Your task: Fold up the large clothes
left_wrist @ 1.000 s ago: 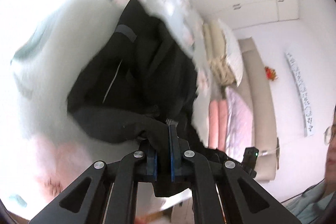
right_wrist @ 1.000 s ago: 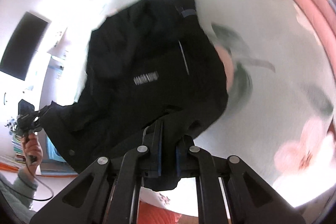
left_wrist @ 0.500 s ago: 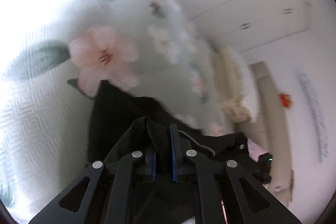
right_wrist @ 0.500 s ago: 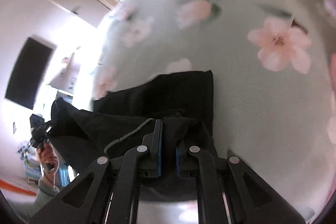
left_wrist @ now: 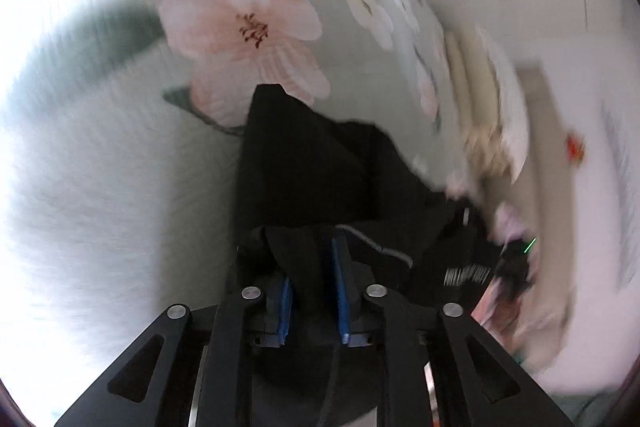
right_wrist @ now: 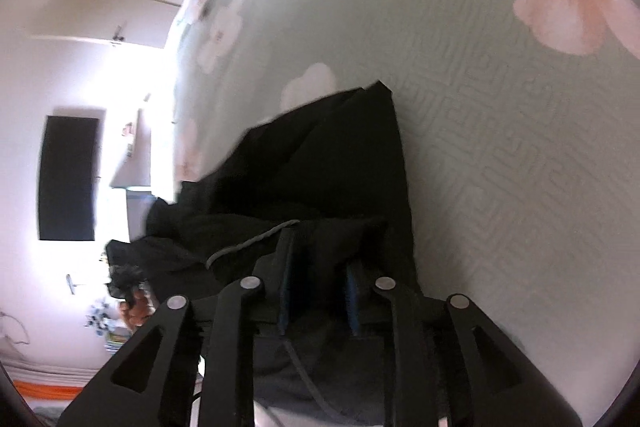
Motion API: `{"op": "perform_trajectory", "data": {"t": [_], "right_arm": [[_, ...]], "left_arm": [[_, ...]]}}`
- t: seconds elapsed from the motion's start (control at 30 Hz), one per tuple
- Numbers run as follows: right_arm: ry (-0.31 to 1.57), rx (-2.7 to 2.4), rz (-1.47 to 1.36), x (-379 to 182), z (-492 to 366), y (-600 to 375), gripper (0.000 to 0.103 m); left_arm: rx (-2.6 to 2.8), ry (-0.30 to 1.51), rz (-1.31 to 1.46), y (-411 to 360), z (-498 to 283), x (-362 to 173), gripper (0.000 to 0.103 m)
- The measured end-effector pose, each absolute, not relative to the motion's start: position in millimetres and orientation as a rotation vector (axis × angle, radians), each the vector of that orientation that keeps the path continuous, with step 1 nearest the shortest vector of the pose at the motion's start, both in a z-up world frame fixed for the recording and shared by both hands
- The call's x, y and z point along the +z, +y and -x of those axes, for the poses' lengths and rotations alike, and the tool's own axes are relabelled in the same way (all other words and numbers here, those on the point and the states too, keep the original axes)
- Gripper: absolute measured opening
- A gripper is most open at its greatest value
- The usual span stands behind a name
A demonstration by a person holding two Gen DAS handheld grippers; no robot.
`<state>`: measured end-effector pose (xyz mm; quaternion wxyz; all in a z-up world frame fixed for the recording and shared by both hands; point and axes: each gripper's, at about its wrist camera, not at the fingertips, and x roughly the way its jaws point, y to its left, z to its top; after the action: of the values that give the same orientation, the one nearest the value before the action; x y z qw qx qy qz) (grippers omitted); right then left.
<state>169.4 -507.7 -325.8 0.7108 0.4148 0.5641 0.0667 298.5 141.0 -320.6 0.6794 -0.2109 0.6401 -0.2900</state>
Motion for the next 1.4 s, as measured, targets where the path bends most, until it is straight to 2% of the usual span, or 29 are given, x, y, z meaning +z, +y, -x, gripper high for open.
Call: {"op": "perform_trajectory", "data": {"t": [0.1, 0.2, 0.27, 0.37, 0.47, 0.6, 0.7, 0.77, 1.03, 1.1, 1.13, 1.2, 1.23, 1.27, 1.4], "right_arm": [[1.191, 0.026, -0.822, -292, -159, -519, 0.066], [1.129, -0.057, -0.793, -272, -149, -532, 0.067], [1.115, -0.057, -0.839, -270, -146, -529, 0.067], [1.142, -0.054, -0.789, -268, -149, -506, 0.067], [1.154, -0.038, -0.684, -267, -163, -478, 0.067], [1.151, -0.04, -0.498, -271, -198, -442, 0.068], [1.121, -0.127, -0.209, -275, -217, -415, 0.069], [1.097, -0.138, -0.045, -280, -223, -399, 0.077], [1.194, 0.013, -0.101, -318, -245, -393, 0.078], [1.205, 0.029, -0.153, -328, -252, -397, 0.074], [1.203, 0.027, -0.171, -330, -253, -397, 0.061], [1.207, 0.028, -0.206, -336, -253, -399, 0.049], [1.197, 0.021, -0.205, -335, -252, -399, 0.03], [1.191, 0.006, -0.192, -333, -248, -398, 0.029], [1.141, -0.074, -0.162, -317, -228, -399, 0.024]], "left_arm": [[-0.752, 1.494, 0.308, 152, -288, -293, 0.021], [-0.763, 1.506, 0.28, 168, -291, -274, 0.021], [-0.7, 1.443, 0.264, 181, -297, -259, 0.03], [-0.679, 1.35, 0.416, 208, -310, -242, 0.039], [-0.618, 1.292, 0.345, 215, -309, -235, 0.052], [-0.573, 1.337, 0.204, 201, -289, -261, 0.054], [-0.51, 1.384, 0.093, 187, -276, -287, 0.054], [-0.546, 1.385, 0.127, 183, -269, -299, 0.054], [-0.664, 1.425, 0.355, 173, -286, -355, 0.054], [-0.695, 1.387, 0.342, 163, -294, -356, 0.054], [-0.716, 1.37, 0.365, 159, -298, -357, 0.054], [-0.767, 1.343, 0.425, 155, -302, -354, 0.049], [-0.776, 1.33, 0.423, 151, -302, -352, 0.027], [-0.773, 1.325, 0.399, 147, -302, -350, 0.017], [-0.742, 1.262, 0.337, 141, -289, -328, 0.012]]}}
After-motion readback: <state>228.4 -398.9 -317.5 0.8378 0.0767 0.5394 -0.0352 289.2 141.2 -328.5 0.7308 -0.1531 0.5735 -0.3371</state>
